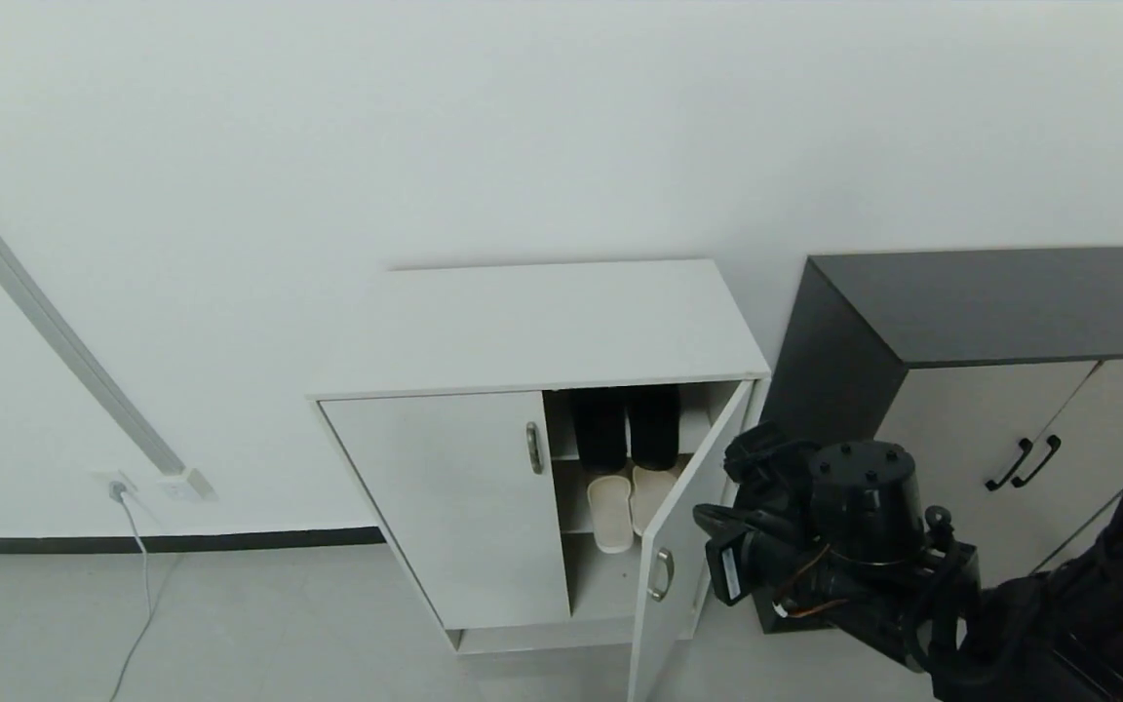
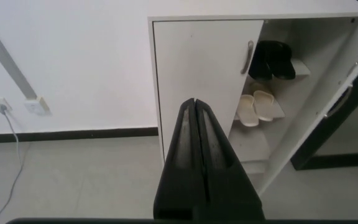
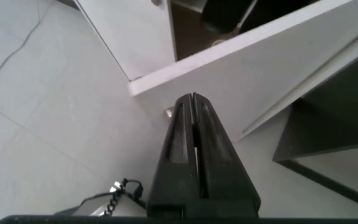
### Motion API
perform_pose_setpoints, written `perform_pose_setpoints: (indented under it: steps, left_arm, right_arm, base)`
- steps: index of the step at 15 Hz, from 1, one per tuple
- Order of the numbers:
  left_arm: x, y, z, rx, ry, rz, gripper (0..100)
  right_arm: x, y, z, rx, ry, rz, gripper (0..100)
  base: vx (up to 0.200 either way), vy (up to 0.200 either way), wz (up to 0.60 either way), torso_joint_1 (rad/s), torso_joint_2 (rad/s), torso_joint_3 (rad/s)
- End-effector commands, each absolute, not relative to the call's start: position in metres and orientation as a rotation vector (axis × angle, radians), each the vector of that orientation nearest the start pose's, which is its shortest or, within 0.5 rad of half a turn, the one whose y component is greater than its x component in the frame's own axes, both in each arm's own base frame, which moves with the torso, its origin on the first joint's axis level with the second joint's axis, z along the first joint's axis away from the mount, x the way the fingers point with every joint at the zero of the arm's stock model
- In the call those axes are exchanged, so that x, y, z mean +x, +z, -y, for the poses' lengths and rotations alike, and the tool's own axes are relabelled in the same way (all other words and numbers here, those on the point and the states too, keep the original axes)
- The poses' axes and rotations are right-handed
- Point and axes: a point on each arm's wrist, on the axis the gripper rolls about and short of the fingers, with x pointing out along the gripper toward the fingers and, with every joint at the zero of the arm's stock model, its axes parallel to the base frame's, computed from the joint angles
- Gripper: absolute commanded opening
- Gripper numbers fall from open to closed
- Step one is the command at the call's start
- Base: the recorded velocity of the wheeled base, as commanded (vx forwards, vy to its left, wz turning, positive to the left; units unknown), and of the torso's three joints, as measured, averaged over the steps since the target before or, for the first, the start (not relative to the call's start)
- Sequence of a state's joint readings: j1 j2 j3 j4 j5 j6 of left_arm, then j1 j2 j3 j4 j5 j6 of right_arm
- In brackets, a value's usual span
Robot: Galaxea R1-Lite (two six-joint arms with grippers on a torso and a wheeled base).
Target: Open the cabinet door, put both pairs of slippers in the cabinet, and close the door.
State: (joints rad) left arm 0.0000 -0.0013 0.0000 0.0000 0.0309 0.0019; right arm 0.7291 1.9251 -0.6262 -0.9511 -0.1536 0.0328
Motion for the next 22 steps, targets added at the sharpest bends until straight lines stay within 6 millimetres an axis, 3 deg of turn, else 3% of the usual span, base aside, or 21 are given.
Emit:
perform_pose_setpoints:
  steps: [1,5,9,22]
  left_arm:
    - [-0.023,0.075,-0.001,0.002,0.031,0.0,0]
    - [-0.023,0.075,-0.001,0.003,0.031,0.0,0]
    - [-0.023,0.075,-0.001,0.002,0.031,0.0,0]
    - [-0.023,0.075,-0.001,0.0,0.032,0.0,0]
  right_arm:
    - [0.23,0.092,-0.202,-0.136,0.569,-0.354,0]
    - [0.232,0.08,-0.205,-0.14,0.579,-0.376,0]
    - [0.254,0.072,-0.223,-0.129,0.591,-0.364,0]
    - [0.325,0.062,-0.247,-0.081,0.521,-0.275,0]
  base:
    - [0.0,0.0,0.0,0.0,0.0,0.0]
    - [0.0,0.0,0.0,0.0,0.0,0.0]
    - [0.0,0.0,0.0,0.0,0.0,0.0]
    - [0.0,0.0,0.0,0.0,0.0,0.0]
